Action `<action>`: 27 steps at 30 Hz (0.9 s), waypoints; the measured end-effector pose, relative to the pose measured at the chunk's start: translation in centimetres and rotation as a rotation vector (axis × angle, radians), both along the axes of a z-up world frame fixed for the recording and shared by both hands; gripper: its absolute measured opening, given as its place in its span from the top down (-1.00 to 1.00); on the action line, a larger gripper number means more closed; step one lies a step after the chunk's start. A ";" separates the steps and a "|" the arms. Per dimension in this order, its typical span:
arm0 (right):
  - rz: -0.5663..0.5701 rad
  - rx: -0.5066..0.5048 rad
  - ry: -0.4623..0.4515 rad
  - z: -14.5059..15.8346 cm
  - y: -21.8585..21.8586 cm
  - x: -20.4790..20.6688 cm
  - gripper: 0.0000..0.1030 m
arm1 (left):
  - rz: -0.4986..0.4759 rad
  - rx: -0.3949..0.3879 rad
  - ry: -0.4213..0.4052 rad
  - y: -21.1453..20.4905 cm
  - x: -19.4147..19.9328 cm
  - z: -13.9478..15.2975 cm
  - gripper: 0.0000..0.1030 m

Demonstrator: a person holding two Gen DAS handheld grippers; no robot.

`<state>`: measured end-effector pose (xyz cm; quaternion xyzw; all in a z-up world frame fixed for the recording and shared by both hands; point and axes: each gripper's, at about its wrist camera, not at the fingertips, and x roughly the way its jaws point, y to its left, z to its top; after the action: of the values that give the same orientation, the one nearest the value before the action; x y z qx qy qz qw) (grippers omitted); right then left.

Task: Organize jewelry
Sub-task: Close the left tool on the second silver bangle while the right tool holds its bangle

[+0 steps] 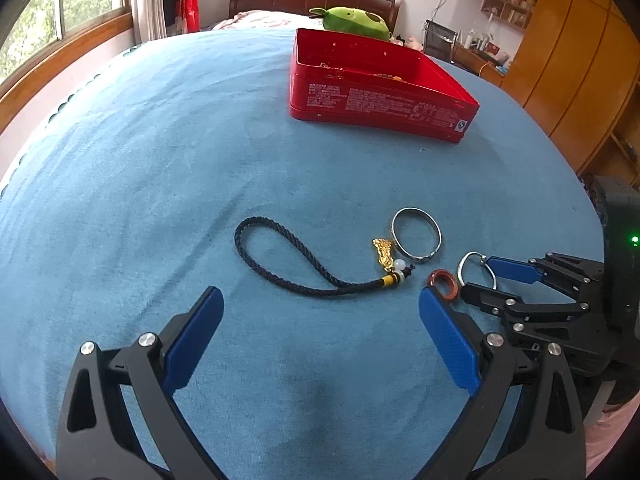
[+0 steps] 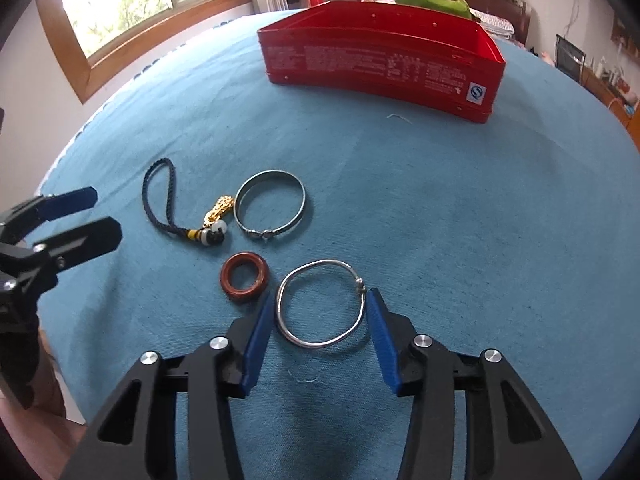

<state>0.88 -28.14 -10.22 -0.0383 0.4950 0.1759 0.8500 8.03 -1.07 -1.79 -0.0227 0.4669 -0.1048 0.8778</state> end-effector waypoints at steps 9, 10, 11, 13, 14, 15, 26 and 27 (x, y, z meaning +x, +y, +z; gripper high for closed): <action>-0.101 0.061 0.016 0.9 -3.6 0.7 0.08 | -0.029 0.038 0.038 -2.4 3.4 -0.5 -0.89; -0.106 0.066 0.018 0.9 -3.8 0.8 0.08 | -0.043 0.046 0.046 -3.0 3.9 -0.6 -0.89; -0.110 0.072 0.020 0.9 -4.0 0.8 0.08 | -0.053 0.051 0.053 -3.5 4.2 -0.6 -0.89; -0.114 0.084 0.022 1.0 -4.4 0.9 0.08 | -0.084 0.052 0.077 -4.8 5.3 -1.0 -0.89; -0.115 0.087 0.023 1.0 -4.6 0.9 0.08 | -0.093 0.051 0.085 -5.3 5.6 -1.1 -0.89; -0.116 0.090 0.023 1.1 -4.7 0.8 0.08 | -0.106 0.054 0.097 -6.0 6.1 -1.3 -0.89; -0.113 0.133 0.039 1.3 -6.0 1.3 0.08 | -0.200 0.048 0.194 -9.6 7.5 -3.4 -0.87; -0.113 0.135 0.040 1.3 -6.0 1.3 0.08 | -0.210 0.059 0.186 -9.8 7.4 -3.4 -0.86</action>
<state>2.18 -34.19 -8.92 0.0503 0.5003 0.1613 0.8492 15.40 -10.91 -5.23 0.0423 0.5489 -0.1797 0.8153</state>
